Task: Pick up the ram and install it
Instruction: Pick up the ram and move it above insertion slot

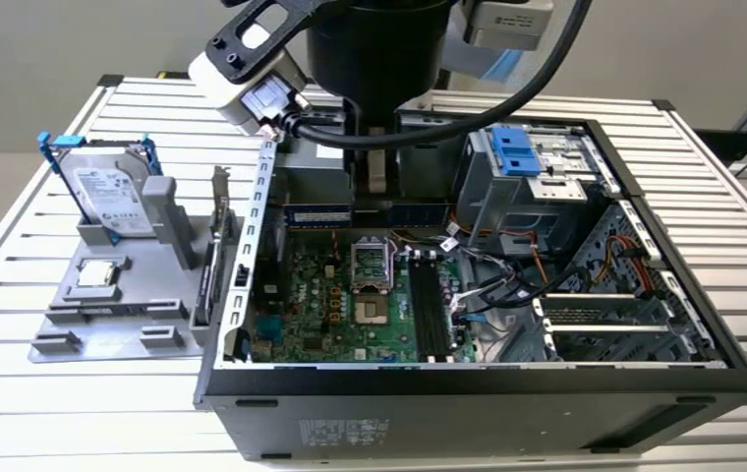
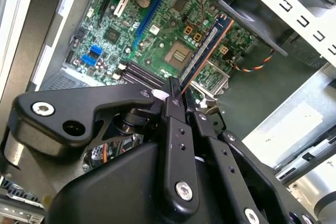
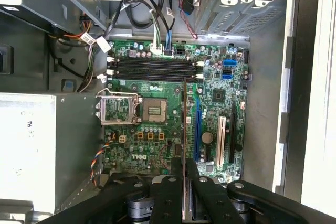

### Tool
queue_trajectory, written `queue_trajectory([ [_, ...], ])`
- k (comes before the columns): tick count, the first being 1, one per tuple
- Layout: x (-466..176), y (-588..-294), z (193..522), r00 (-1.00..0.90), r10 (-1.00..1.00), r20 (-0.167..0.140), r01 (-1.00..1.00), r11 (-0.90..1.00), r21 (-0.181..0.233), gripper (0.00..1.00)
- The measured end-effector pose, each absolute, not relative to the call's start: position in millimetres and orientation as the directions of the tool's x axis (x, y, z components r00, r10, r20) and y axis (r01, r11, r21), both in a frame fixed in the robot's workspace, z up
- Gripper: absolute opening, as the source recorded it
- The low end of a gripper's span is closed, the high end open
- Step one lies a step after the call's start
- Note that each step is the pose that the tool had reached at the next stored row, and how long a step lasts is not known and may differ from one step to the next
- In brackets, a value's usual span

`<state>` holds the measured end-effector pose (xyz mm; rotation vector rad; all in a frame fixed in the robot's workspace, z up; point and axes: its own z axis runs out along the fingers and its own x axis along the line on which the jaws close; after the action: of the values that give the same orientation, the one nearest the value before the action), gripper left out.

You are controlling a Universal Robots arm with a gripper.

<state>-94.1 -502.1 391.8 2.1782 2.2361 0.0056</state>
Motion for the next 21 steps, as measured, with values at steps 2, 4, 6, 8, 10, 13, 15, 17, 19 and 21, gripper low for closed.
queue_trajectory([
  [2, -92.4, -502.1, 391.8, -0.026, 1.0, -0.012, 1.0, 0.026, 0.016, 0.0],
  [4, -90.8, -502.1, 391.8, -0.026, 1.0, -0.012, 1.0, 0.026, 0.016, 0.0],
  [6, -89.1, -502.1, 391.8, -0.026, 1.0, -0.012, 1.0, 0.026, 0.016, 0.0],
  [8, -87.5, -502.1, 391.8, -0.026, 1.0, -0.012, 1.0, 0.026, 0.016, 0.0],
  [10, -85.9, -502.1, 391.8, -0.026, 1.0, -0.012, 1.0, 0.026, 0.017, 0.0],
  [13, -83.5, -502.1, 391.8, -0.026, 1.0, -0.012, 1.0, 0.026, 0.016, 0.0],
  [15, -81.8, -502.1, 391.8, -0.026, 1.0, -0.012, 1.0, 0.026, 0.016, 0.0],
  [17, -80.2, -502.1, 391.8, -0.026, 1.0, -0.012, 1.0, 0.026, 0.017, 0.0],
  [19, -78.6, -502.0, 391.8, -0.026, 1.0, -0.012, 1.0, 0.026, 0.016, 0.0],
  [21, -77.0, -502.0, 391.8, -0.026, 1.0, -0.012, 1.0, 0.026, 0.016, 0.0],
])
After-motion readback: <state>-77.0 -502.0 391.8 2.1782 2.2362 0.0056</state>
